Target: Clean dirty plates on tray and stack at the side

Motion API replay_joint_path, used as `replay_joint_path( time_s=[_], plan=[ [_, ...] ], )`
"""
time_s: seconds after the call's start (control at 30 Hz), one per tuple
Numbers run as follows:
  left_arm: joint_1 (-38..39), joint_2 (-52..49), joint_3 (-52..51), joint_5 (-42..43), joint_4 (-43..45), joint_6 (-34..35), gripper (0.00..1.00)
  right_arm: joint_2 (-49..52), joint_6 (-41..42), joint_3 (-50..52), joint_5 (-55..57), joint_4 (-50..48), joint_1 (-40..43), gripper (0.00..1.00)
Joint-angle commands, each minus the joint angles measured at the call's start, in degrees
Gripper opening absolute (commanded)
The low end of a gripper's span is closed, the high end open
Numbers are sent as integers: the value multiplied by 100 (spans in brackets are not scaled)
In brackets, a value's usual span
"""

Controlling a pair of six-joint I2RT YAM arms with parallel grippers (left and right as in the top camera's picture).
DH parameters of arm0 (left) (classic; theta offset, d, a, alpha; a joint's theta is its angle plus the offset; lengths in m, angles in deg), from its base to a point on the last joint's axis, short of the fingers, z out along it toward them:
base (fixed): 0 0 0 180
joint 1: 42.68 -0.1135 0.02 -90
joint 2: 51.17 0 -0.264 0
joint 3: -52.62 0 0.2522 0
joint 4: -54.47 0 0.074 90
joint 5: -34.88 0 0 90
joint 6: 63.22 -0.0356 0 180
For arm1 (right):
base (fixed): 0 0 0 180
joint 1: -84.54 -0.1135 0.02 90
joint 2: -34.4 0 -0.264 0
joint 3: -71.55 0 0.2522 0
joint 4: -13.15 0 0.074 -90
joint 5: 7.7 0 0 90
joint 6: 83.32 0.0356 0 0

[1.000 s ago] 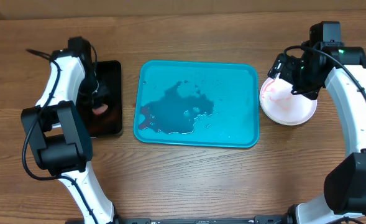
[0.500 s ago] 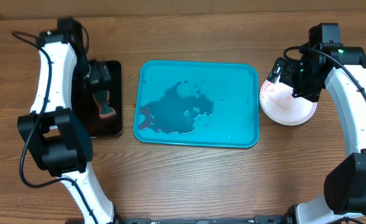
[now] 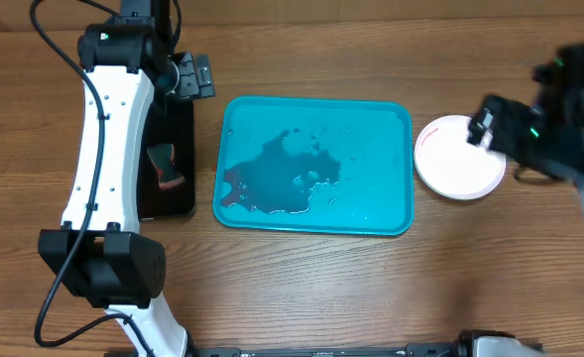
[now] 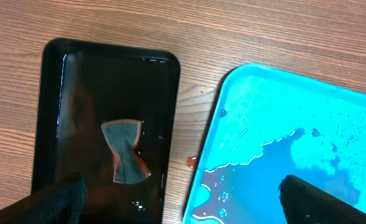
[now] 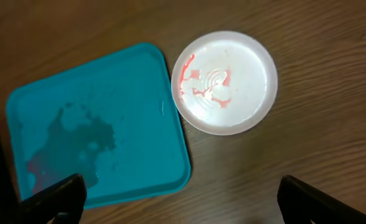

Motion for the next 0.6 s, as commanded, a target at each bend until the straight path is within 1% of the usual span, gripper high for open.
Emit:
replay_joint_path(
  time_s=[0.0,0.2,0.33,0.4,0.5,0.53,0.57],
  plan=[
    [22,-44,46,-9,4,94,100,-549,-59,-111,160,109,-7,100],
    [22,-44,46,-9,4,94,100,-1082,-59,-109,160,131,-7,100],
    [22,-44,46,-9,4,92,100,-1154,-61,-109,166,520,-7,100],
    [22,-44,46,-9,4,94,100,-1152,-55,-105,505,614,-7,100],
    [22,-44,46,-9,4,94,100,-1150,-59,42,638,249,-7,100],
    [22,-44,46,-9,4,92,100,-1202,-61,138,638,-44,-9,100],
    [22,-44,46,-9,4,92,100,-1305,-59,337,634,-551,-44,100]
  ],
)
